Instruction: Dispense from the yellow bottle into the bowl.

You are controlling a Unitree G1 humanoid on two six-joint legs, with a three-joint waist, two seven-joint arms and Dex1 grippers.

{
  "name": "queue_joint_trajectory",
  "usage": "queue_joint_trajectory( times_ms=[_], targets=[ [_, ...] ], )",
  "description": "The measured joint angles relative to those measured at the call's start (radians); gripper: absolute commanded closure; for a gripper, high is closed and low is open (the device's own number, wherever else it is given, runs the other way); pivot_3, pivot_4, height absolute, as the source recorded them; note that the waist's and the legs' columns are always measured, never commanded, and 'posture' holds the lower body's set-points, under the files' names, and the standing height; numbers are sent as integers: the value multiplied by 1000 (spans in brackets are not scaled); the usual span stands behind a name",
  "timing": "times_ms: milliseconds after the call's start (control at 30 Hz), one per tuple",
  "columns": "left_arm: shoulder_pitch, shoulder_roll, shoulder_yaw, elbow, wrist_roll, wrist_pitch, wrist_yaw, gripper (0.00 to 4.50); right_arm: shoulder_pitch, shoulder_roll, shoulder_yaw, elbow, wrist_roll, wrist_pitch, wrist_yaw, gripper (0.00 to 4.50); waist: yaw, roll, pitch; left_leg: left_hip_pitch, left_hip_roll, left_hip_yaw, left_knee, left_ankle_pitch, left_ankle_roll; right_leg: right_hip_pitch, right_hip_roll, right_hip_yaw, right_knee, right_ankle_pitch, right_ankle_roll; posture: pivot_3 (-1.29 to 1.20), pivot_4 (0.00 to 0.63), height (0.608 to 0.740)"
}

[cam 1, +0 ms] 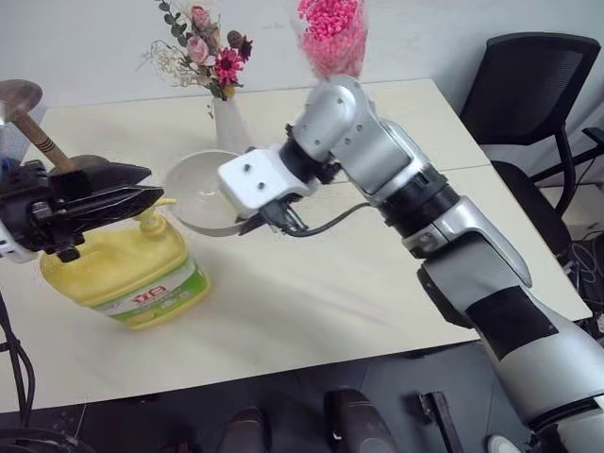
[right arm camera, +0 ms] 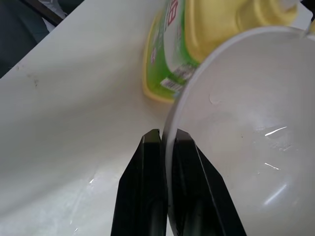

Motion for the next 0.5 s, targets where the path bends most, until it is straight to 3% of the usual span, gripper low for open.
queue_joint_trajectory(
  times_ms=[200,333,433,500],
  targets=[
    [268,27,335,-123,24,122,-180,32,356,-256,-4,-196,-34,-6,-22,4500,11,-1,1,0,-1,1,1,0,1,3,0,0,-6,0,0,0,150,740],
    [443,-37,486,-171,165,76,-244,32,481,-352,2,-105,-186,-210,-186,4500,15,1,3,3,0,5,3,1,0,2,2,4,-5,0,0,0,150,740],
    [522,-78,535,-199,203,46,-289,32,494,-350,-4,-27,-229,-269,-278,4500,14,1,3,5,2,5,1,2,-1,2,4,5,-4,0,0,0,150,740],
    [525,-87,547,-215,193,45,-287,0,497,-333,-5,12,-249,-299,-330,3926,20,1,3,4,2,4,0,2,-1,2,3,4,-4,0,-1,0,150,740]
  ],
)
